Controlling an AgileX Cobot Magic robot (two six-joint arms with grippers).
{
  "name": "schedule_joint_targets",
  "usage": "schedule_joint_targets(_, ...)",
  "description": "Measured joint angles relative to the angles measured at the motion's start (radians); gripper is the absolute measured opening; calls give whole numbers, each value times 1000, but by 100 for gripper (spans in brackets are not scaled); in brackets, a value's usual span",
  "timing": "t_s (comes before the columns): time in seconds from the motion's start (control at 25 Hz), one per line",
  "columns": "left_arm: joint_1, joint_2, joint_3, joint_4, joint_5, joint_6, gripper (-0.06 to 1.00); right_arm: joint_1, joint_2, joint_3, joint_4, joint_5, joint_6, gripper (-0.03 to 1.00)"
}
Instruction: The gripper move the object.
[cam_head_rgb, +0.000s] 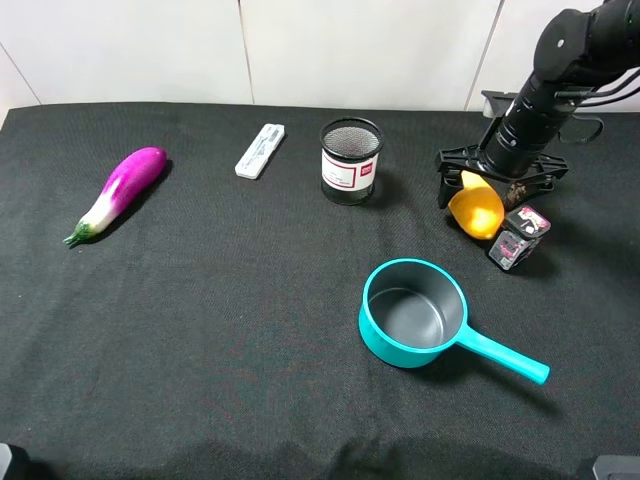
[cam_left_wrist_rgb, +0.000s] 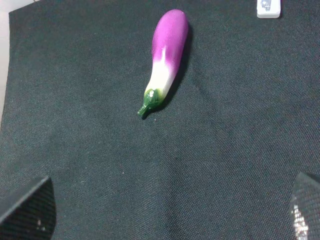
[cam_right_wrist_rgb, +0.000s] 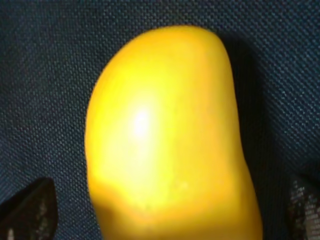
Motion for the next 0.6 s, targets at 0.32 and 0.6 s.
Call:
schedule_joint_targets(0.32, 0, 0, 0, 0, 0, 0, 99, 0, 0, 0, 0, 1, 0, 69)
schedule_joint_targets(0.6, 0, 0, 0, 0, 0, 0, 99, 0, 0, -46, 8, 87, -11, 69)
